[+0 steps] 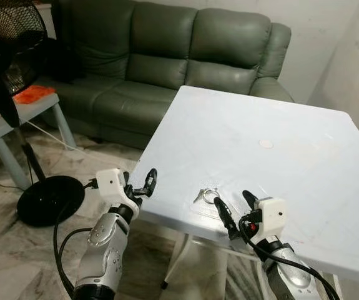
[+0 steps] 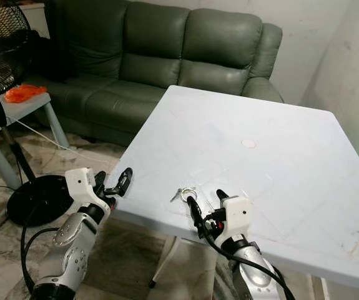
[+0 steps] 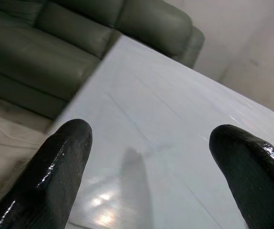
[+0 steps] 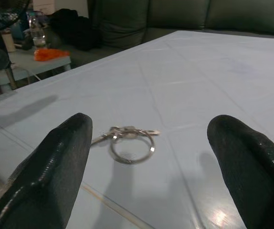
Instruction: Hang keys on a hook
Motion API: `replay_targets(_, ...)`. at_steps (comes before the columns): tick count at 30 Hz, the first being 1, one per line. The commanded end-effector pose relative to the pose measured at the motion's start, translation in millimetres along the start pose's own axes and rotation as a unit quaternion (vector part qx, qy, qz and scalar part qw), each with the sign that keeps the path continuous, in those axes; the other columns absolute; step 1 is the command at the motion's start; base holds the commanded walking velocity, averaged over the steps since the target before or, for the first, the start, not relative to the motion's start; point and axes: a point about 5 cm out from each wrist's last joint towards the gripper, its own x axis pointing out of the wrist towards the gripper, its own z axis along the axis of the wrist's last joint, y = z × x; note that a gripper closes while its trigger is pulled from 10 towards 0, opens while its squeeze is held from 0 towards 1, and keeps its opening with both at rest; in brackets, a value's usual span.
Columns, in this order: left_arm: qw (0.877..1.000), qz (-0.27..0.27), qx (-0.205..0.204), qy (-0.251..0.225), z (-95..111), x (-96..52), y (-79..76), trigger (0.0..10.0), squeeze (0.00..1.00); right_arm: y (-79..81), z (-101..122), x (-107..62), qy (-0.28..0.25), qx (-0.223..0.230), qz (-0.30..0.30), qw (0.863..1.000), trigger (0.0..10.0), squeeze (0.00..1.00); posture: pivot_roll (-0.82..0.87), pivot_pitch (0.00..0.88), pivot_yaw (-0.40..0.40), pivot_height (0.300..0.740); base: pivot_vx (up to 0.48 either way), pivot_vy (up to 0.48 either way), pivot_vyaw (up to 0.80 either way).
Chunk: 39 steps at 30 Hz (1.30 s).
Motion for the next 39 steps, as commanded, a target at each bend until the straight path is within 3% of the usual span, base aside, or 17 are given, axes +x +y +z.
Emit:
replay_targets(1, 1.0, -0.015, 0.017, 0.003, 0, -0.9, -5.5, 10.0, 0.0, -5.5, 3, 3.0, 0.003, -0.006, -0.009, 1.0, 10.0, 0.0, 0.01, 0.0, -0.06, 0.74, 0.0, 0.0, 0.0)
replay_targets(7, 0.999, -0.041, 0.029, 0.017, -7, -7.2, -16.1, 10.0, 0.0, -17.4, 6, 14.7, 0.024, -0.037, -0.015, 0.999, 10.0, 0.0, 0.01, 0.0, -0.056, 0.74, 0.0, 0.0, 0.0)
replay_targets(11, 0.998, -0.044, 0.029, 0.021, -10, -10.3, -21.5, 10.0, 0.0, -25.9, 16, 32.4, 0.023, -0.057, -0.014, 0.998, 10.0, 0.0, 0.01, 0.007, -0.057, 0.74, 0.0, 0.0, 0.0)
replay_targets(14, 0.998, -0.048, 0.029, 0.021, -9, -13.6, -25.4, 10.0, 0.0, -24.1, 29, 49.4, 0.011, -0.072, 0.013, 0.997, 10.0, 0.0, 0.02, 0.039, -0.059, 0.74, 0.0, 0.0, 0.0)
replay_targets(21, 0.997, -0.054, 0.041, 0.029, -10, -26.2, -31.8, 10.0, 0.0, -12.0, 36, 70.1, 0.019, -0.098, 0.058, 0.993, 10.0, 0.0, 0.04, 0.096, -0.07, 0.74, 0.0, 0.0, 0.0)
replay_targets(39, 0.997, -0.043, 0.032, 0.053, -13, -51.1, -39.9, 10.0, 0.0, 0.0, 14, 65.4, 0.114, -0.112, 0.149, 0.976, 10.0, 0.0, 0.07, 0.169, -0.108, 0.74, 0.0, 0.0, 0.0)
